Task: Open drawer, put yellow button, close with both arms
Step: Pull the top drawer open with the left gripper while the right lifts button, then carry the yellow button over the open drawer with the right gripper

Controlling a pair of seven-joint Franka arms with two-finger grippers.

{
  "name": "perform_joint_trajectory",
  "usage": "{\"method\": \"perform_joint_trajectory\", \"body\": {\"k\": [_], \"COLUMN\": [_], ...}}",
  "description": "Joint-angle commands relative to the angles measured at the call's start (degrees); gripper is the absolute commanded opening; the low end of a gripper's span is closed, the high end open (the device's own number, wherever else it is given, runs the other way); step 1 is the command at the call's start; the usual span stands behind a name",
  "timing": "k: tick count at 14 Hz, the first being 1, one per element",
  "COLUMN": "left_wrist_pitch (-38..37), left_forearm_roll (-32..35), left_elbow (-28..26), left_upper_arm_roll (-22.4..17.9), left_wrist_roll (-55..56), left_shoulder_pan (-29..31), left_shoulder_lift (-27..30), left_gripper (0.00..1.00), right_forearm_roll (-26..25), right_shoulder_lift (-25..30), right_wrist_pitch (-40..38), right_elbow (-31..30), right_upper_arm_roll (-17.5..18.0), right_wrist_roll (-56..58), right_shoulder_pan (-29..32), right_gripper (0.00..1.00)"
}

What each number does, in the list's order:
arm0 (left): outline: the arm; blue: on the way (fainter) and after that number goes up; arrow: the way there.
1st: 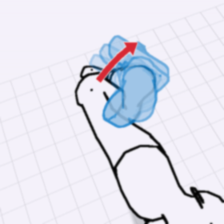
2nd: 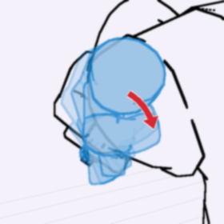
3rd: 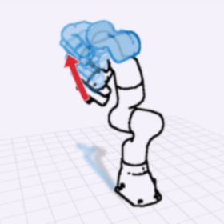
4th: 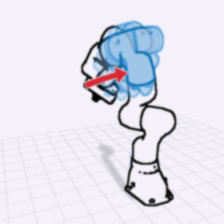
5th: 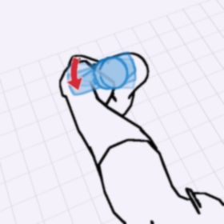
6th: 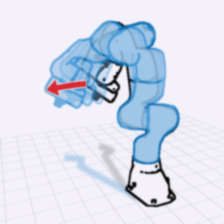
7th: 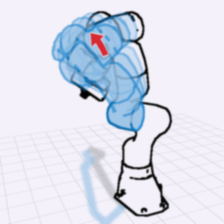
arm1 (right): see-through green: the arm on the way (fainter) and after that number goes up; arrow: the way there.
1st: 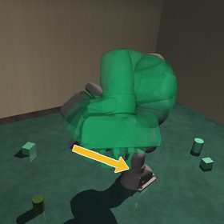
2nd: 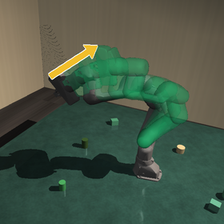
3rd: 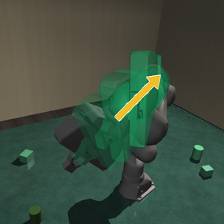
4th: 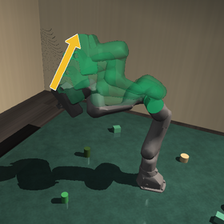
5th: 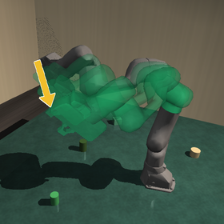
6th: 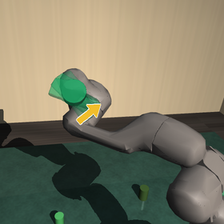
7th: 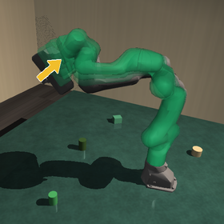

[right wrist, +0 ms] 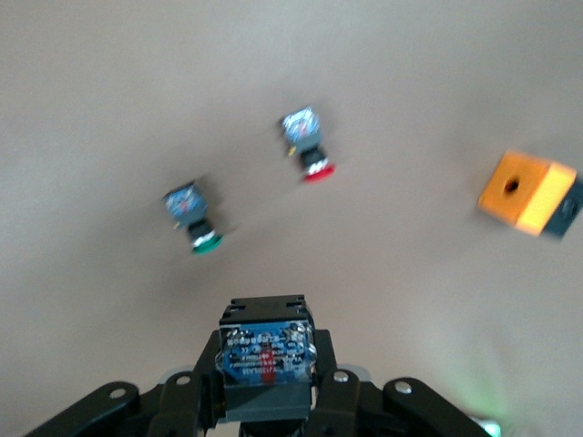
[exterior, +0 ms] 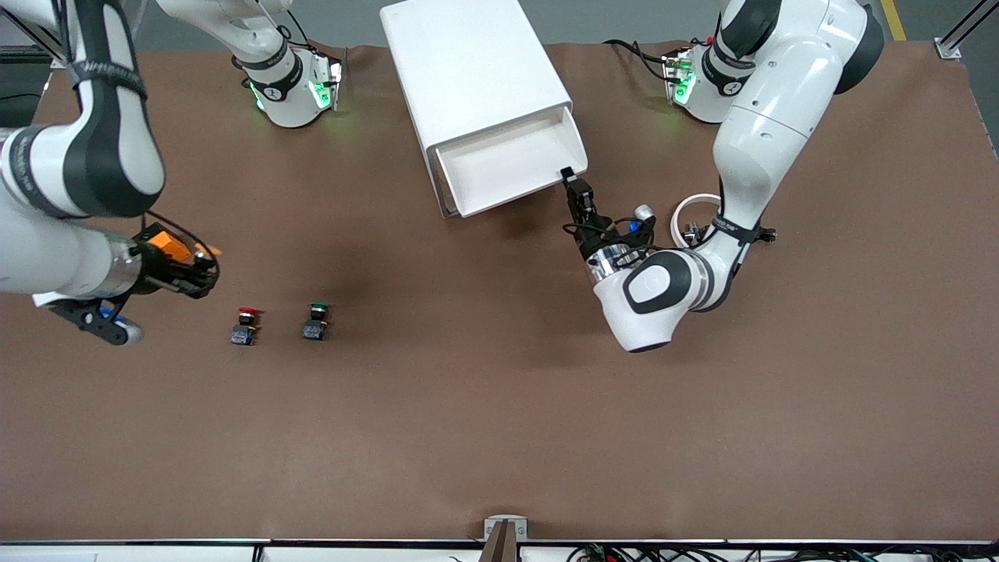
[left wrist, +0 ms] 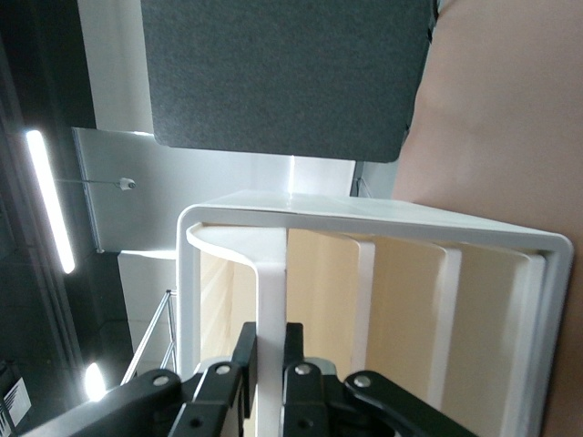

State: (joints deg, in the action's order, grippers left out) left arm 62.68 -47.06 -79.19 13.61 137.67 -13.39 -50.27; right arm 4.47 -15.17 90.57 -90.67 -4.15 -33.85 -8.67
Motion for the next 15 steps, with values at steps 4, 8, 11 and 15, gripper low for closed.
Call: {"method": "perform_joint_trajectory", "body": {"k": [4,8,11,15], "left_wrist_pitch": [-3.27,-3.27,-3.18,-3.18], "left_forearm_roll": [2.41,2.14,1.97,1.70], "left_elbow": [4.30,4.31,4.31,4.13], "left_upper_arm_roll": [-1.30,-1.57,-1.57,-1.57], "left_wrist_roll": [0.41,0.41,0.32,0.32], "left_shoulder_pan": [2.48,2.66,2.66,2.66], "left_shoulder_lift": [-1.23,-1.49,-1.67,-1.76], "left_gripper": [0.14,0.14,0.44,1.00], "right_forearm_roll": [3.35,3.70,3.61,3.53], "right_shoulder_lift": [6.11,6.65,6.21,6.12], "right_wrist_pitch": [-2.86,-1.02,2.92,4.87], "right_elbow": [-1.00,0.14,0.14,0.23], "right_upper_arm_roll": [-0.34,-0.42,-0.51,-0.51], "right_wrist_roll": [-19.81,-40.72,-54.34,-69.03], "right_shoulder_pan": [-10.65,-21.45,-28.75,-36.75], "right_gripper": [0.00,0.00,0.00,0.00]}}
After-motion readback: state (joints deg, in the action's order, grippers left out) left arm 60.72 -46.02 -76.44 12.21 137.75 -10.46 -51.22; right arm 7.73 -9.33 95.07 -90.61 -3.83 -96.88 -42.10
